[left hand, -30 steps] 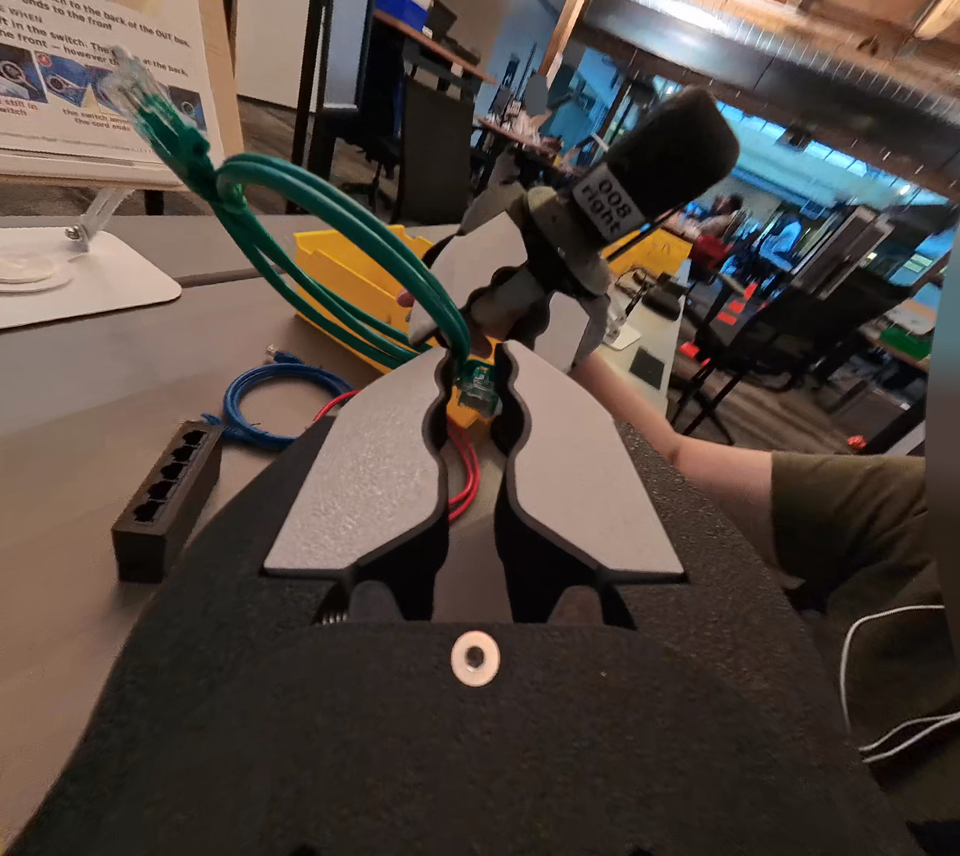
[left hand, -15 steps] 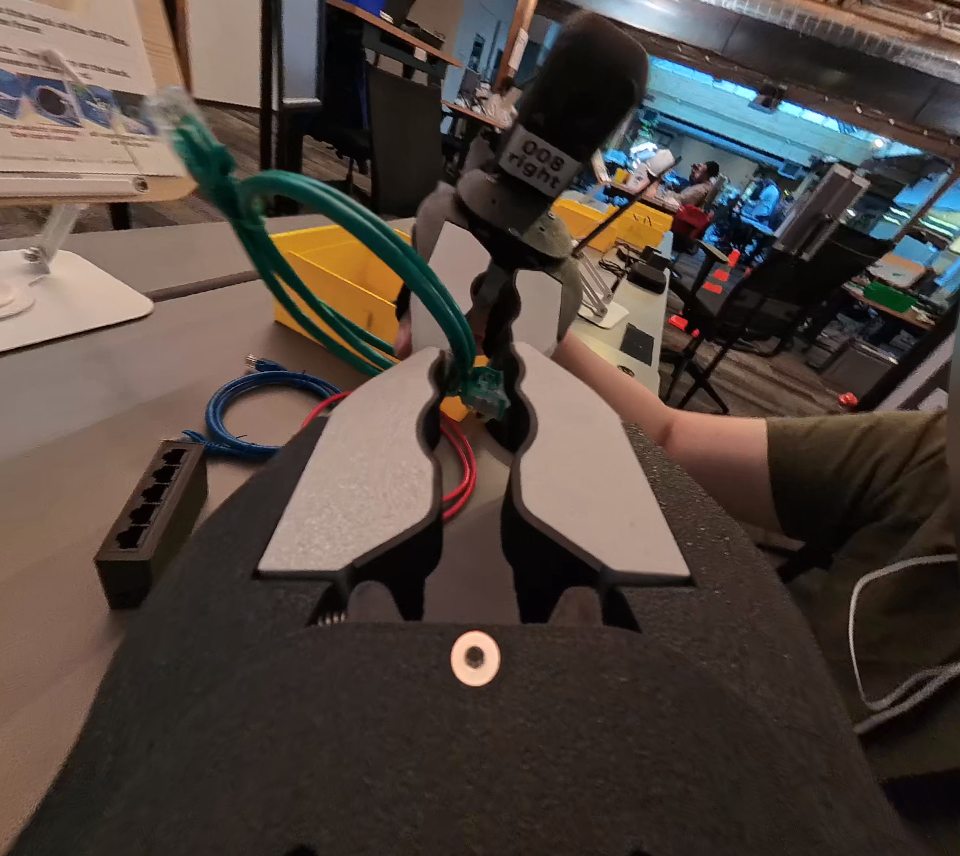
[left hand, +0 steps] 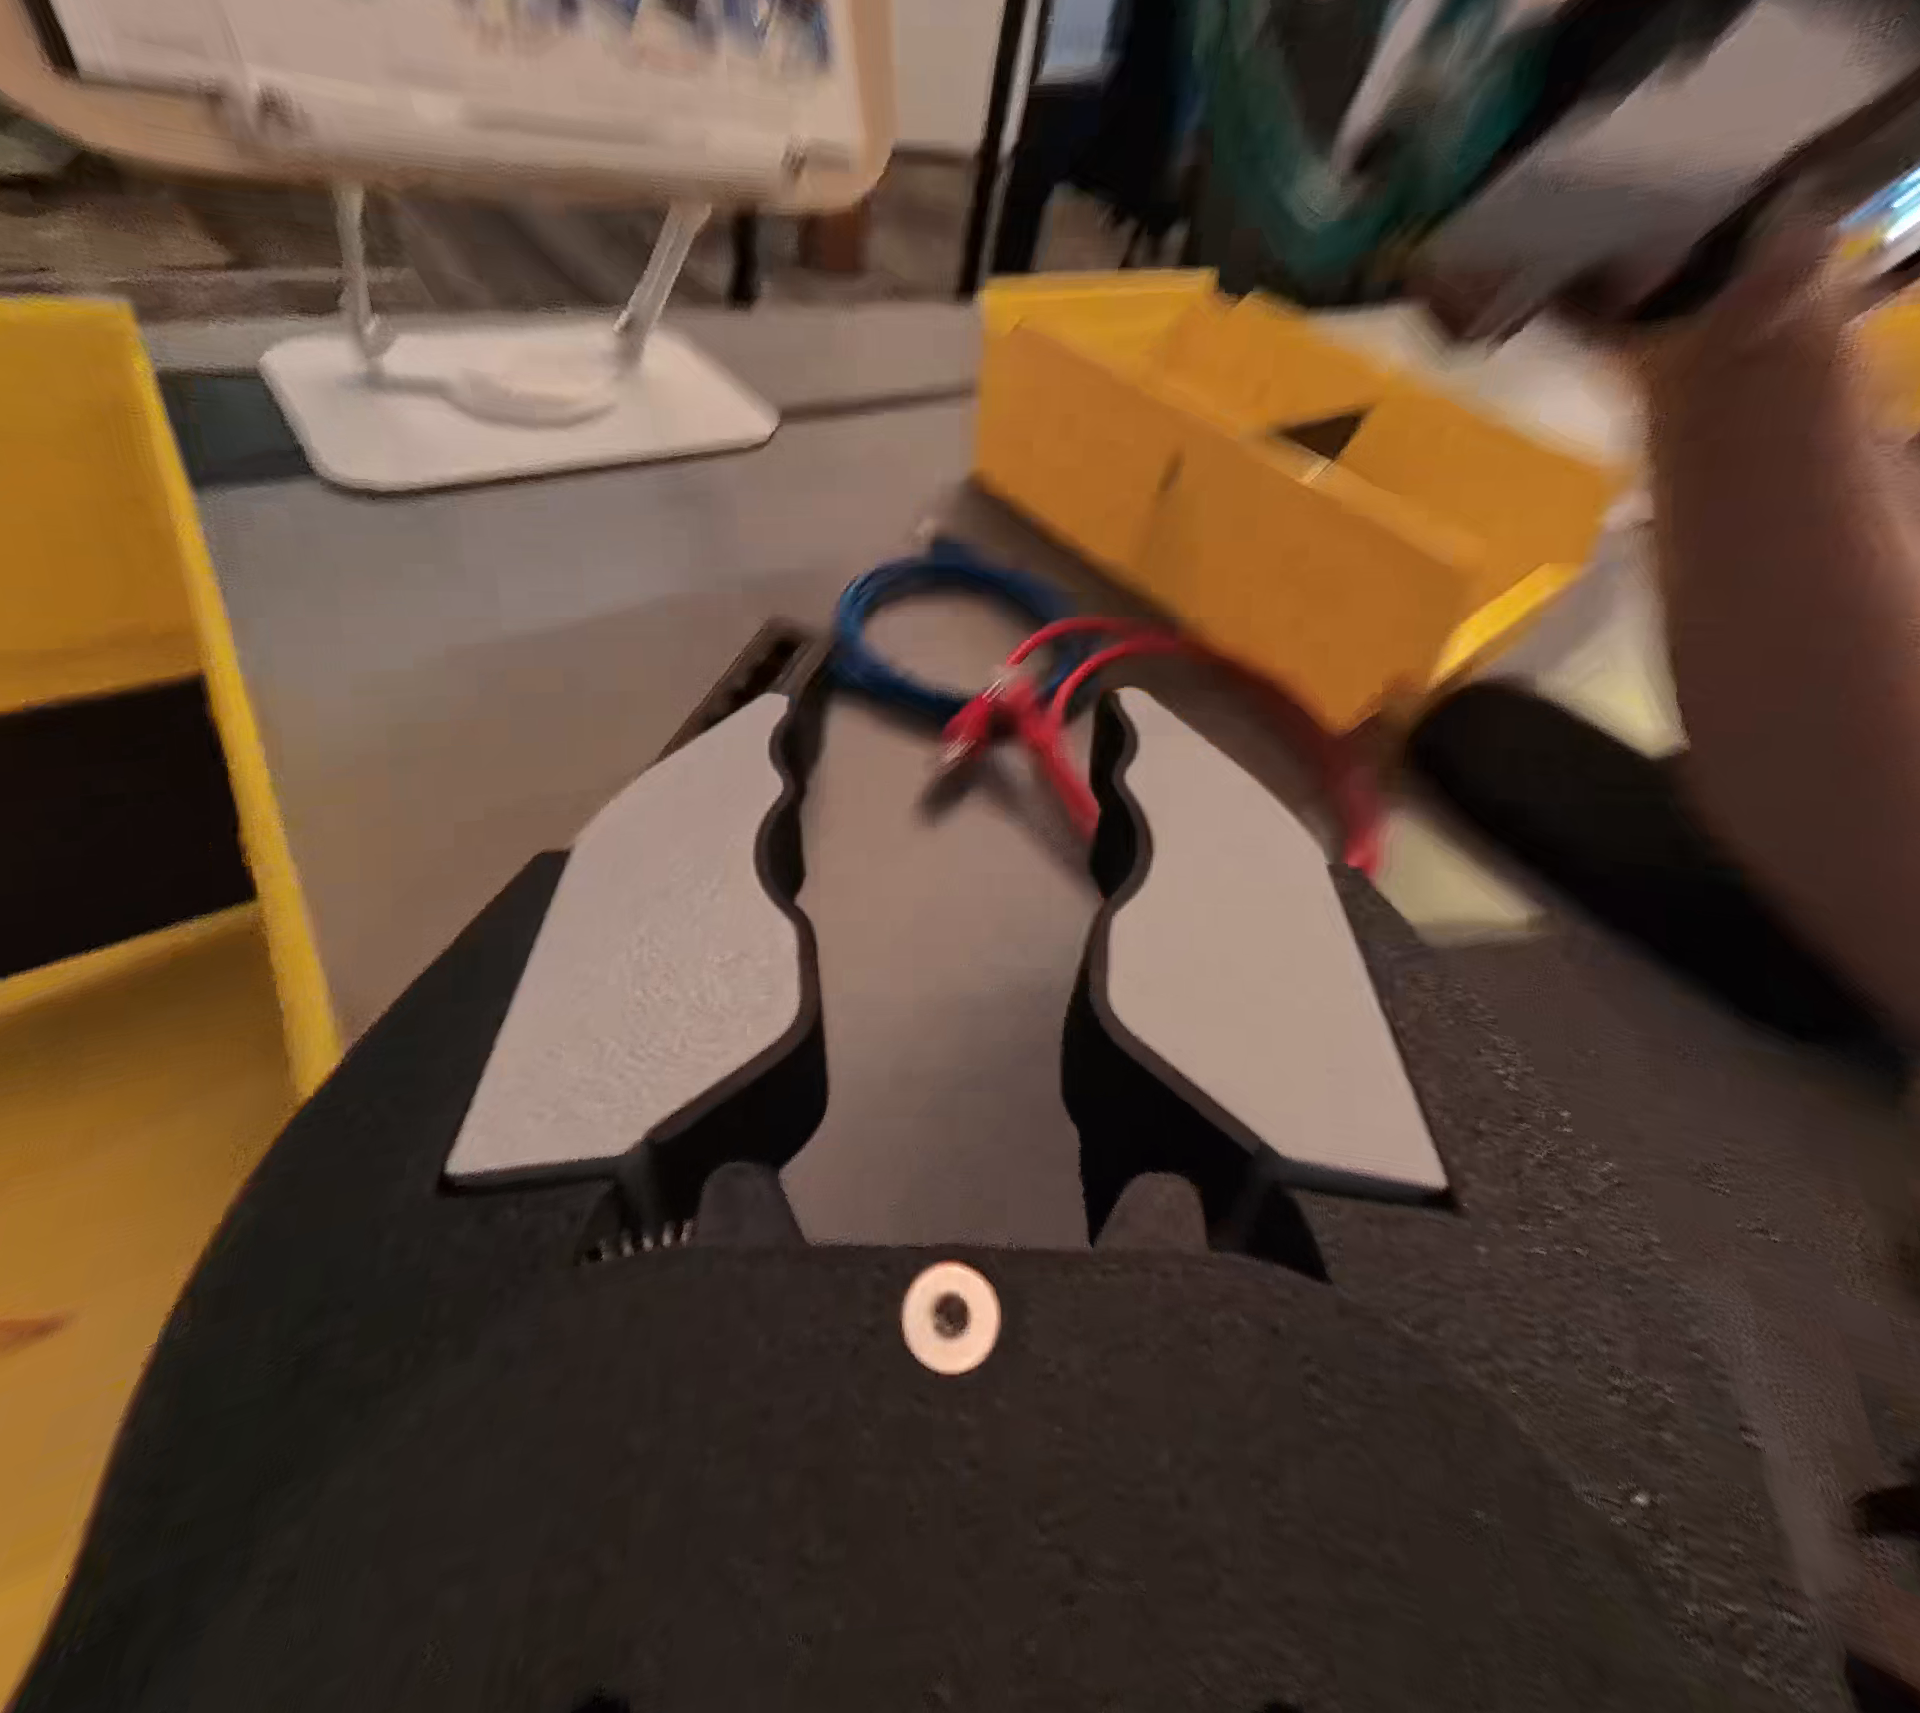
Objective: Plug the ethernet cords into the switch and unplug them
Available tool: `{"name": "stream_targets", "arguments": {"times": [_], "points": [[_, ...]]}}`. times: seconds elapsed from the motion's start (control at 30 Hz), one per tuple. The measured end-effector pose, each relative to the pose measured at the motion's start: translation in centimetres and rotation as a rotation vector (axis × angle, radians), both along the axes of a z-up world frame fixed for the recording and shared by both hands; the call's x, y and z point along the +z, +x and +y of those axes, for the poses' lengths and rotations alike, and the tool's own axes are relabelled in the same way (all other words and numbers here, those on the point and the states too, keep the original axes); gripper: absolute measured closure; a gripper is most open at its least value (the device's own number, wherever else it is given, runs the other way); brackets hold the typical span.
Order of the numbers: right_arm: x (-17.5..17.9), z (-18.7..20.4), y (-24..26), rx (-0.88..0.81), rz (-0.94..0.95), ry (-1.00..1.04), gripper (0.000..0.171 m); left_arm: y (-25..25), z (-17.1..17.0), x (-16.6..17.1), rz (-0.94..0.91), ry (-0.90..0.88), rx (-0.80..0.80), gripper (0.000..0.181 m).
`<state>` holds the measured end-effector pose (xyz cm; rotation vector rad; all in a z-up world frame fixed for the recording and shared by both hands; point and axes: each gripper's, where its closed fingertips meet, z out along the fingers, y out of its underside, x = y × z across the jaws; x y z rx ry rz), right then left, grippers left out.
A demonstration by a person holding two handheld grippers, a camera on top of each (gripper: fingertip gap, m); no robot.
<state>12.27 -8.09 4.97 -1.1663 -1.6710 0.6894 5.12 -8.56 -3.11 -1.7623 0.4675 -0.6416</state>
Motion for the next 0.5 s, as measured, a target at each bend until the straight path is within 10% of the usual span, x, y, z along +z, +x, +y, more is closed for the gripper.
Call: {"name": "stream_targets", "arguments": {"times": [0.23, 0.5], "points": [[1.4, 0.2, 1.4, -0.021, 0.041, 0.021, 0.155, -1.4, 5.1, -6.5, 0.379, 0.039, 0.208, 0.106], [0.7, 0.0, 1.0, -0.013, -0.003, 0.052, 0.155, -0.9, 7.8, -8.5, 0.383, -0.087, 0.194, 0.112]]}}
